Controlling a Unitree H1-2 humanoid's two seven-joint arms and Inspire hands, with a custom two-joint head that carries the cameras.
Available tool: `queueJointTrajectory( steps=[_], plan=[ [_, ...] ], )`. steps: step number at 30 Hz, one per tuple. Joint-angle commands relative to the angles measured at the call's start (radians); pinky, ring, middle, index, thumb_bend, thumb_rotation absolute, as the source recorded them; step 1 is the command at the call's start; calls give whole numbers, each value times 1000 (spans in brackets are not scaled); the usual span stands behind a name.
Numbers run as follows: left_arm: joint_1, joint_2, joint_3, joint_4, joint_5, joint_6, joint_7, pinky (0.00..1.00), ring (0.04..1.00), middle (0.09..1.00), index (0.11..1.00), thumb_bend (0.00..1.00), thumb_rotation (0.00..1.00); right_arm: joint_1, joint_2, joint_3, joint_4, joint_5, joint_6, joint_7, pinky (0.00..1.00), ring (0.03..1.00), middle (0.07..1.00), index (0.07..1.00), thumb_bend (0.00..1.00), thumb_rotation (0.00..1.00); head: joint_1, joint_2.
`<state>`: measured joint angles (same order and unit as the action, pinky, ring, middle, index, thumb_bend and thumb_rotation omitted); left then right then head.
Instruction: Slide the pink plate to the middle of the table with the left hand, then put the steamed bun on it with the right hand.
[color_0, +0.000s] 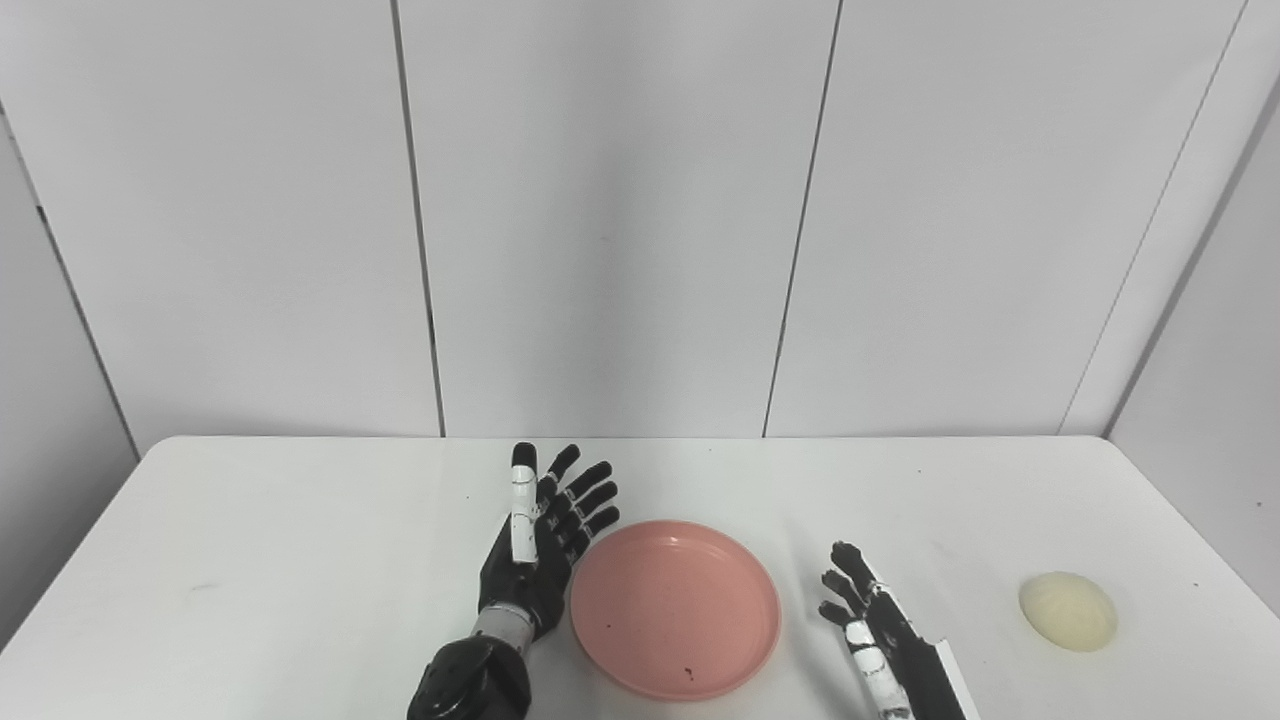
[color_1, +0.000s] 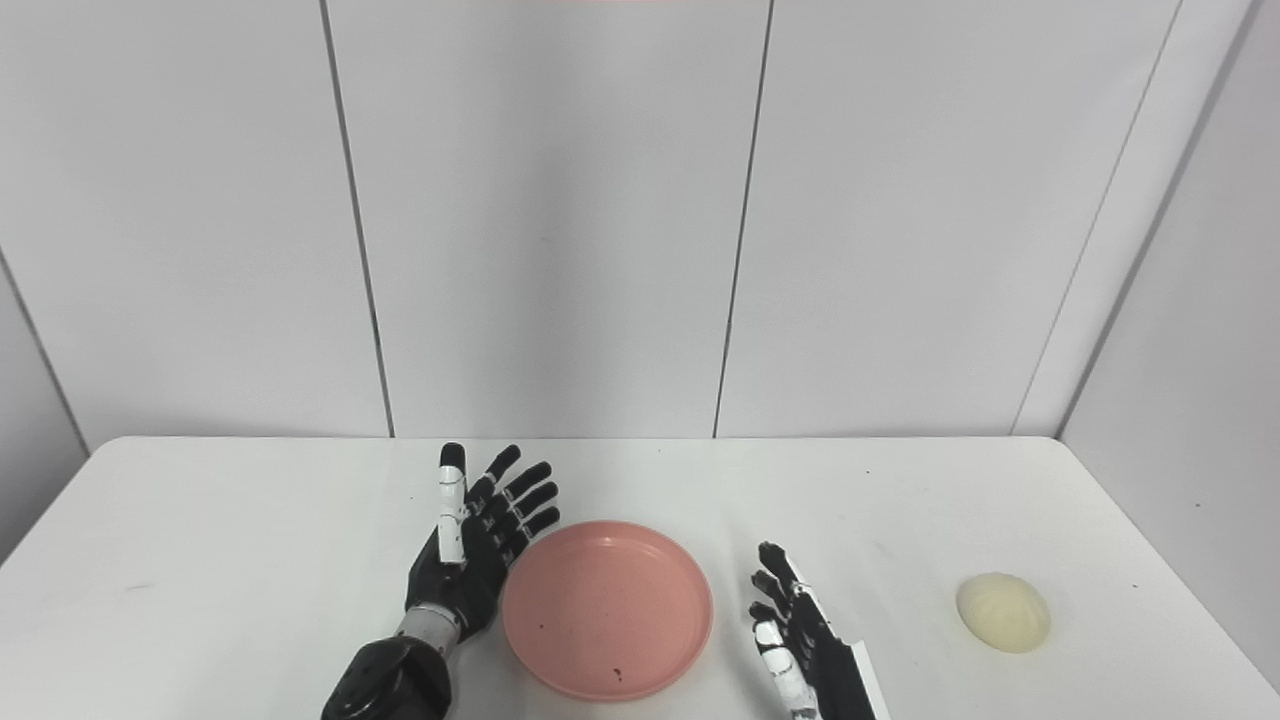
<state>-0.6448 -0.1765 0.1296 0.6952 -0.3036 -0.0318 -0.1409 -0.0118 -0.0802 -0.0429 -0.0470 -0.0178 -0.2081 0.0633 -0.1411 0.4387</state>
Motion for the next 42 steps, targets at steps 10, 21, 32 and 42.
queueJointTrajectory(
  steps=[10, 21, 32, 42],
  plan=[
    [-8, 76, -97, 59, 156, -194, -12, 831, 838, 804, 871, 858, 920, 45, 54, -3, 77, 27, -92, -35, 815, 859, 896, 870, 633, 800, -30, 3],
    [19, 109, -114, 125, 164, -239, -49, 844, 863, 834, 888, 804, 938, 34, 105, -30, 115, -41, -258, -139, 730, 780, 816, 796, 645, 760, -108, 11],
    [28, 153, -88, 119, 131, -202, -84, 833, 849, 831, 883, 805, 910, 18, 154, 1, 62, -133, -258, -238, 715, 766, 795, 775, 677, 728, -258, 45],
    [70, 168, -92, -7, 113, -104, -117, 837, 854, 835, 889, 830, 903, 13, 183, 10, 16, -188, -241, -267, 678, 742, 775, 765, 661, 704, -298, 86]
  ],
)
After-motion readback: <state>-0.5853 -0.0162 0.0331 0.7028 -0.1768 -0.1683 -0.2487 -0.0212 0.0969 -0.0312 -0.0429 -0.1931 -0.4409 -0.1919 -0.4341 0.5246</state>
